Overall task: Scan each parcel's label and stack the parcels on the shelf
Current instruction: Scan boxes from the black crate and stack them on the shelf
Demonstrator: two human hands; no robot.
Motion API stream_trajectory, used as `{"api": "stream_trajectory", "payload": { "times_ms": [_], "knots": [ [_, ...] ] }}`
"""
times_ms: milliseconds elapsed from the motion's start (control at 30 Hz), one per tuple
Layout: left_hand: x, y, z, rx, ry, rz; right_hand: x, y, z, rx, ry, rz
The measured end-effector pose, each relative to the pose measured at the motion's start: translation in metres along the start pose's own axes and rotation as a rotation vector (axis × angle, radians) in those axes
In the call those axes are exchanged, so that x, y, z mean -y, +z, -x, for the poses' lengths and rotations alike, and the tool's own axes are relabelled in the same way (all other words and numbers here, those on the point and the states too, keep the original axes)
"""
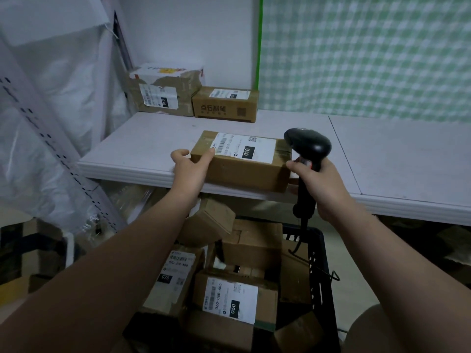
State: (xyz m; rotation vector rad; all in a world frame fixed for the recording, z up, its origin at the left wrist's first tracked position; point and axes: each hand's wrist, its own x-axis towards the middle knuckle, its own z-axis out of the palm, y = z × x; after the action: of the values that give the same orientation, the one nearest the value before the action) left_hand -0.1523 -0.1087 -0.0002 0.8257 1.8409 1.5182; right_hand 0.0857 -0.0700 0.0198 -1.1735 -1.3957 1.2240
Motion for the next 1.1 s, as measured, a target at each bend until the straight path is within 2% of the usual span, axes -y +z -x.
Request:
{"api": "stream_trajectory", "payload": {
  "times_ms": [67, 233, 400, 467, 567, 733, 900, 1033, 1100],
  "knots": [
    [-0.005, 0.003, 0.002, -0.001, 0.024, 0.048, 0.001, 0.002, 0.002, 0.027, -0.009, 0.037],
    [-0.034, 0.007, -0.007, -0.01, 0.373, 0.031, 0.003, 0.002, -0.004, 0.096, 0.021, -0.085],
    [-0.074, 0.019, -0.027, 0.02, 0.603, -0.268, 0.002, 0.006, -0.013, 0.168, 0.069, -0.021],
    [-0.08, 0.021, -0.032, 0.07, 0.64, -0.264, 0.008, 0.0, -0.018, 0.177, 0.056, 0.026],
    [-0.08, 0.022, -0.037, 0.102, 0.654, -0.208, 0.026, -0.017, -0.022, 0.093, -0.091, 0.164],
    [-0.077, 0.023, -0.034, 0.088, 0.703, -0.158, 0.05, -0.034, -0.005, 0.113, -0.274, 0.085],
    [-0.081, 0.022, -0.025, 0.07, 0.738, -0.071, 0.048, -0.029, 0.003, 0.242, -0.276, 0.171],
    [-0.089, 0.026, -0.029, 0.007, 0.87, -0.138, 0.042, -0.022, 0.004, 0.143, -0.257, 0.183],
    [-0.093, 0.028, -0.03, 0.026, 0.891, -0.157, 0.044, -0.021, 0.006, 0.095, -0.249, 0.139]
  ]
}}
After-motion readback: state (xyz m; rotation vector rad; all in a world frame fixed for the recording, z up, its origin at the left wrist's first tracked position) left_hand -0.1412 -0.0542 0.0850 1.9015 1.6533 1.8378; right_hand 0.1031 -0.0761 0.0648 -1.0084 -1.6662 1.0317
